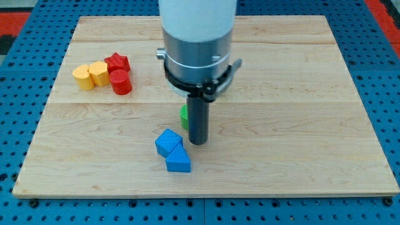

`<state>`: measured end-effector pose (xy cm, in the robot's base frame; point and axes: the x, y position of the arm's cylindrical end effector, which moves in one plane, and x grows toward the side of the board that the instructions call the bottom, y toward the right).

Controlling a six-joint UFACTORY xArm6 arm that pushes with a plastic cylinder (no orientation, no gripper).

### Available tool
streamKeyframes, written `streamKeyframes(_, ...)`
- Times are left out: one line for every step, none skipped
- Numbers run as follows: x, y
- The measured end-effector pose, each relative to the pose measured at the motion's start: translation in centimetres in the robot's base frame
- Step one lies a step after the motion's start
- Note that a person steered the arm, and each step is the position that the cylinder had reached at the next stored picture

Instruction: Move the yellow heart down a bit

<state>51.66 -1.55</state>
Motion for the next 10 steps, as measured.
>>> streamKeyframes(-3.0, -1.0)
streamKeyframes(-5.9, -1.5)
streamKeyframes(-7.0, -2.6)
streamKeyframes(-4.9, -7.3)
streamKeyframes(-4.5, -13.0)
streamKeyframes(-4.9, -20.0)
streamKeyframes(-6.0, -26.7)
streamKeyframes(-7.3, -28.9)
streamKeyframes(-10.2, -28.9)
streamKeyframes(-15.7, -28.9)
